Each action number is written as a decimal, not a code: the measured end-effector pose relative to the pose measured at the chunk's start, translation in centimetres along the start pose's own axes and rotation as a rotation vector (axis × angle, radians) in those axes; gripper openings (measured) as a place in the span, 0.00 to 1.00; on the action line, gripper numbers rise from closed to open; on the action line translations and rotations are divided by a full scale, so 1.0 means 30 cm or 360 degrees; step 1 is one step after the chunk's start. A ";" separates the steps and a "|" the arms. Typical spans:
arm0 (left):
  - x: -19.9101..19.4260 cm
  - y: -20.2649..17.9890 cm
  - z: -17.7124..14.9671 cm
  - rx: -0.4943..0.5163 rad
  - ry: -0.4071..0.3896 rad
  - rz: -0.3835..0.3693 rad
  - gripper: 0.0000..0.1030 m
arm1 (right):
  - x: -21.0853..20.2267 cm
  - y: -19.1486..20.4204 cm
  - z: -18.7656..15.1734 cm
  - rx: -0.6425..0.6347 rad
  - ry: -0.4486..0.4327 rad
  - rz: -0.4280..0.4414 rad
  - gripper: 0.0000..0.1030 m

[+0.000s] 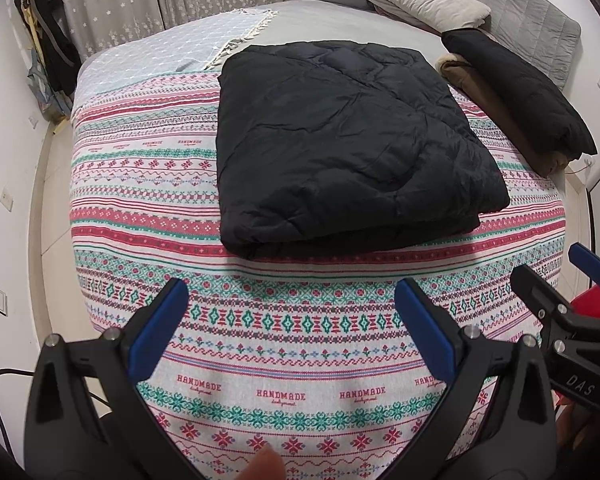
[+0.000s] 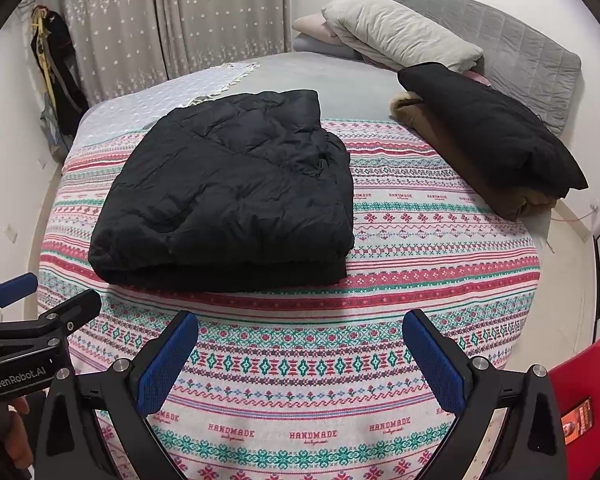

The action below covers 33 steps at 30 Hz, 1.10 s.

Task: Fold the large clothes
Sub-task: 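Release the jacket and pull both grippers back from the bundle, then grasp the folded jacket with both grippers and carry it toward the pillows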

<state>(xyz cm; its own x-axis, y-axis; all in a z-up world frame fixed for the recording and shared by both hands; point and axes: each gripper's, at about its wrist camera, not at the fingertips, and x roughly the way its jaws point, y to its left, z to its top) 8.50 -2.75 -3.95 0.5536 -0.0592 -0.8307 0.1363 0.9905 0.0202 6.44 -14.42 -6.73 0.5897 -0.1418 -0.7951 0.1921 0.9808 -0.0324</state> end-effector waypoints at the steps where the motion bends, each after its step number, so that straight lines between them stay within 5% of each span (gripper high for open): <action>1: -0.002 0.000 0.000 0.0000 -0.0002 -0.0002 0.99 | 0.000 0.000 0.000 -0.0001 0.0000 0.0000 1.00; 33: -0.001 -0.012 -0.001 0.0020 0.0008 -0.0007 0.99 | -0.001 -0.003 -0.003 0.0011 0.0001 0.0012 1.00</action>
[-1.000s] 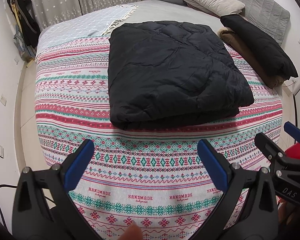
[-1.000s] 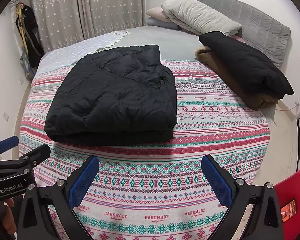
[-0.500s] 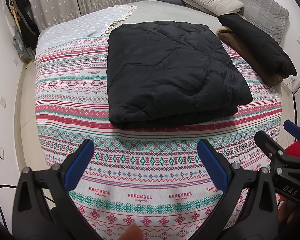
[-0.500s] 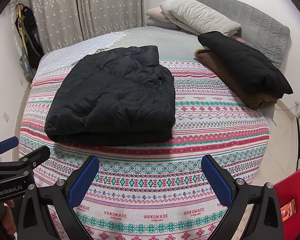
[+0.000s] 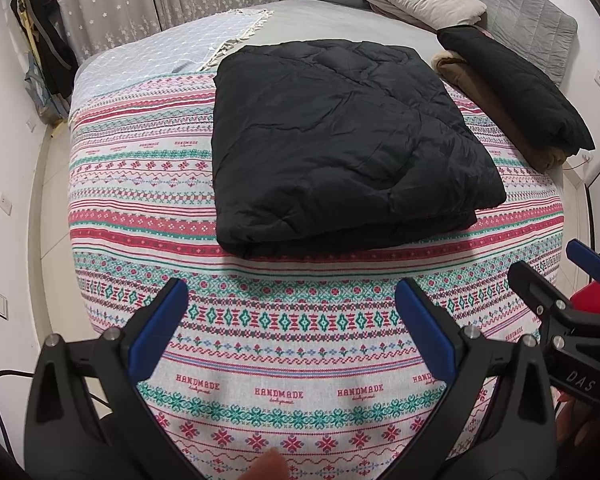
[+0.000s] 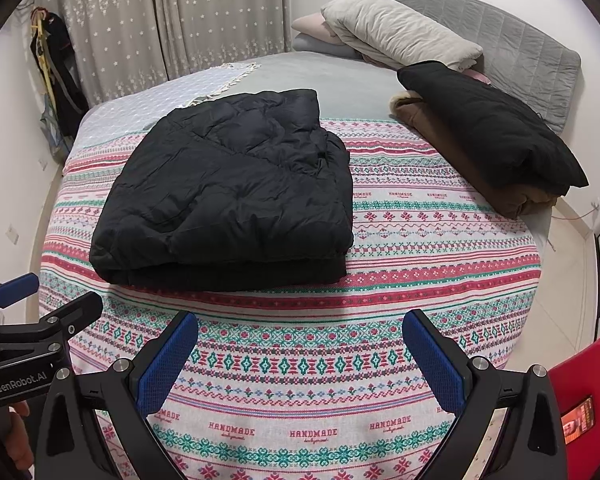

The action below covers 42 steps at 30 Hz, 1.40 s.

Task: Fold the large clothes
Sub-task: 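Grasp the folded jacket with both grippers and carry it toward the pillows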

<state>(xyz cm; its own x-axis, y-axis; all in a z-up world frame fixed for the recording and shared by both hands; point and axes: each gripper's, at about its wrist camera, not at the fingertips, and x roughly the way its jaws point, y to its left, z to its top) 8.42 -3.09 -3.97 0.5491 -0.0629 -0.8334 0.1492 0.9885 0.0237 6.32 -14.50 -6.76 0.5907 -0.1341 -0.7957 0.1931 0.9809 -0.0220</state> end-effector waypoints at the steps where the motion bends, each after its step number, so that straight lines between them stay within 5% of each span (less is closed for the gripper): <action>1: 0.004 0.003 0.002 0.0002 0.0003 -0.0002 1.00 | 0.003 -0.001 0.001 0.0001 0.0001 0.0006 1.00; 17: 0.057 0.024 0.059 0.0037 0.0011 -0.0057 1.00 | 0.051 -0.021 0.037 -0.0017 0.0008 0.0068 1.00; 20: 0.115 0.073 0.152 0.0090 0.0005 -0.0216 1.00 | 0.090 -0.057 0.104 -0.0059 -0.0016 0.0259 1.00; 23: 0.230 0.182 0.253 -0.0019 0.0127 -0.0391 0.99 | 0.159 -0.141 0.200 -0.0028 0.0028 0.0409 1.00; 27: 0.426 0.329 0.361 -0.0203 0.0242 -0.0770 0.99 | 0.366 -0.253 0.309 0.0119 0.0229 0.0637 1.00; 33: 0.682 0.381 0.368 -0.0474 0.0375 -0.1267 0.95 | 0.714 -0.291 0.324 0.0416 0.0493 0.1063 0.99; 34: 0.689 0.374 0.367 -0.0489 0.0347 -0.1298 0.93 | 0.746 -0.292 0.318 0.0472 0.0495 0.1134 0.96; 38: 0.585 0.311 0.411 -0.0369 0.0135 -0.1239 0.56 | 0.769 -0.302 0.317 0.0602 0.0344 0.1421 0.27; 42: 0.406 0.141 0.538 -0.0186 -0.0066 -0.1268 0.48 | 0.641 -0.365 0.399 0.0531 0.0171 0.1357 0.19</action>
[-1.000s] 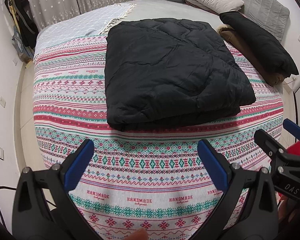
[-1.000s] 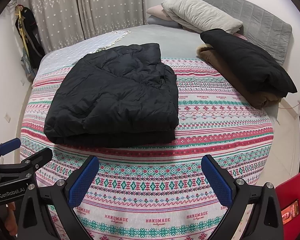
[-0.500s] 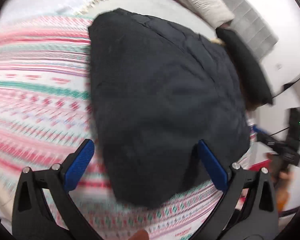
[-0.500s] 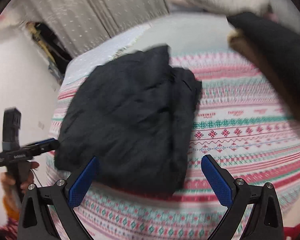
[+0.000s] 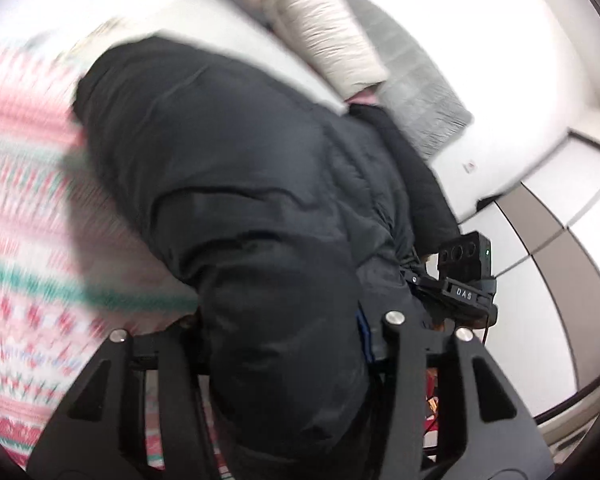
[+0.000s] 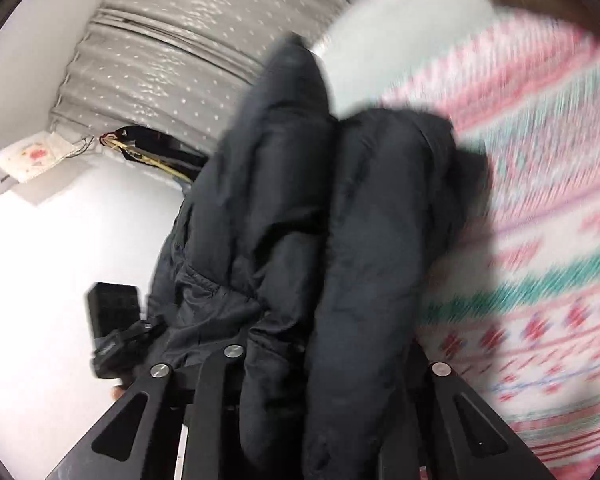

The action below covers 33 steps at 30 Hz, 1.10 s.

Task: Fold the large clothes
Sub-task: 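Grasp the folded jacket with both grippers and carry it toward the pillows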

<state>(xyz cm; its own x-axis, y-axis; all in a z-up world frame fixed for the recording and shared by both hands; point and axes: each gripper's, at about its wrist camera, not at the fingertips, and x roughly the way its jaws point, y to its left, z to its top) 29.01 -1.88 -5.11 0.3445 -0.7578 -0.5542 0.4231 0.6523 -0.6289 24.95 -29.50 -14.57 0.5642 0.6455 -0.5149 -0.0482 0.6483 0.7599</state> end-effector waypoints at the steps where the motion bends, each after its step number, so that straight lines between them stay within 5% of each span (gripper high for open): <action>1: 0.006 -0.055 0.025 0.0031 -0.0026 -0.0028 0.48 | -0.059 0.028 0.031 -0.0031 -0.0045 -0.0003 0.19; 8: 0.212 -0.549 0.323 0.0246 -0.0188 -0.0402 0.48 | -0.643 0.221 0.325 -0.0279 -0.0400 -0.0175 0.19; 15: 0.723 -0.955 0.491 0.0301 -0.0152 -0.0618 0.49 | -1.200 0.156 0.559 -0.0323 -0.0696 -0.0711 0.23; 22: 1.181 -1.003 0.430 0.0196 0.0004 -0.0360 0.63 | -1.310 -0.327 0.537 0.0240 -0.0856 -0.1089 0.57; 25: 1.185 -0.978 0.431 0.0159 0.0055 -0.0423 0.60 | -1.280 -0.471 0.466 0.0322 -0.0843 -0.1005 0.64; 28: 1.133 -1.004 0.451 0.0334 0.0076 -0.0363 0.55 | -1.297 -0.484 0.419 0.0316 -0.0907 -0.0815 0.61; 31: 1.120 -1.030 0.468 0.0370 0.0117 -0.0300 0.57 | -1.333 -0.413 0.425 0.0240 -0.0867 -0.0953 0.63; 33: 1.132 -0.989 0.482 0.0278 0.0189 -0.0264 0.67 | -1.340 -0.344 0.467 0.0245 -0.0858 -0.1046 0.63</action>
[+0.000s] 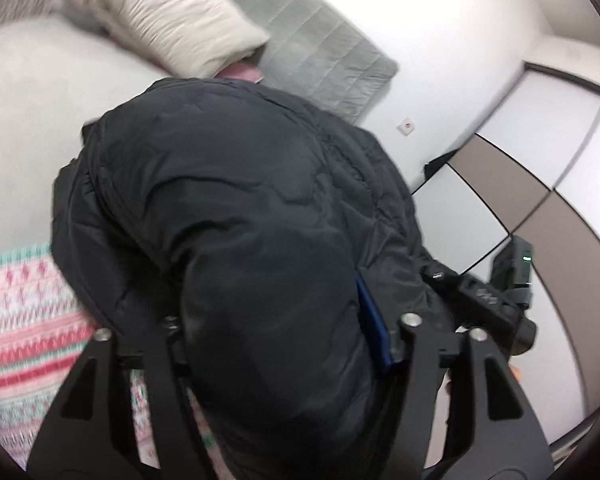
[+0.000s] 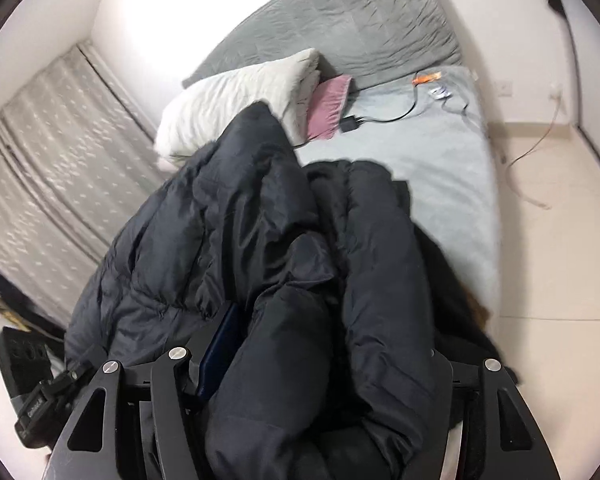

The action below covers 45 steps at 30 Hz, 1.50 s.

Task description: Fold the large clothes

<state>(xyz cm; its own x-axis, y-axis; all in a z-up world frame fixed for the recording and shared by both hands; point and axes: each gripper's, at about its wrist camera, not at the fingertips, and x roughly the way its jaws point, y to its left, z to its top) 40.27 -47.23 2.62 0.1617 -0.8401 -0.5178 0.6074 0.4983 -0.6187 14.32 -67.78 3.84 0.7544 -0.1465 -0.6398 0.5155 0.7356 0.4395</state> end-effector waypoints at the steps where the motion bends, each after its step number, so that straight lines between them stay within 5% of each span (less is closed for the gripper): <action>1: -0.023 0.010 0.000 -0.0012 0.0014 0.0024 0.69 | -0.020 0.023 0.014 -0.0002 -0.0007 -0.0012 0.64; 6: -0.128 -0.034 -0.029 0.0072 0.0032 0.0093 0.80 | -0.229 0.088 0.001 -0.0084 -0.0213 -0.0124 0.78; 10: -0.166 -0.033 -0.027 0.0133 0.0008 0.0149 0.82 | -0.315 0.139 -0.053 -0.0143 -0.0240 -0.0103 0.83; 16: -0.336 -0.051 -0.129 0.0286 -0.0057 0.0431 0.85 | -0.380 0.244 -0.233 -0.0313 -0.0185 -0.0084 0.83; 18: -0.376 -0.061 -0.176 0.0330 -0.0069 0.0537 0.96 | -0.394 0.279 -0.297 -0.0382 -0.0198 -0.0166 0.83; 25: -0.481 -0.094 -0.379 0.0387 0.0002 0.0895 0.99 | -0.393 0.427 -0.478 -0.0534 -0.0127 -0.0423 0.92; 34: -0.571 -0.156 -0.561 0.0384 0.0006 0.1004 0.99 | -0.419 0.534 -0.626 -0.0651 -0.0023 -0.0455 0.92; 45: -0.618 -0.227 -0.622 0.0434 -0.0016 0.0999 0.99 | -0.484 0.580 -0.689 -0.0707 -0.0013 -0.0483 0.92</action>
<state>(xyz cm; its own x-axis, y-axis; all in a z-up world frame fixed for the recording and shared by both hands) 18.62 -31.05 5.42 0.5537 -0.4124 -0.7234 0.5700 0.8210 -0.0317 3.93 -39.18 7.73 0.6022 -0.4000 -0.6909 0.4909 0.8680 -0.0747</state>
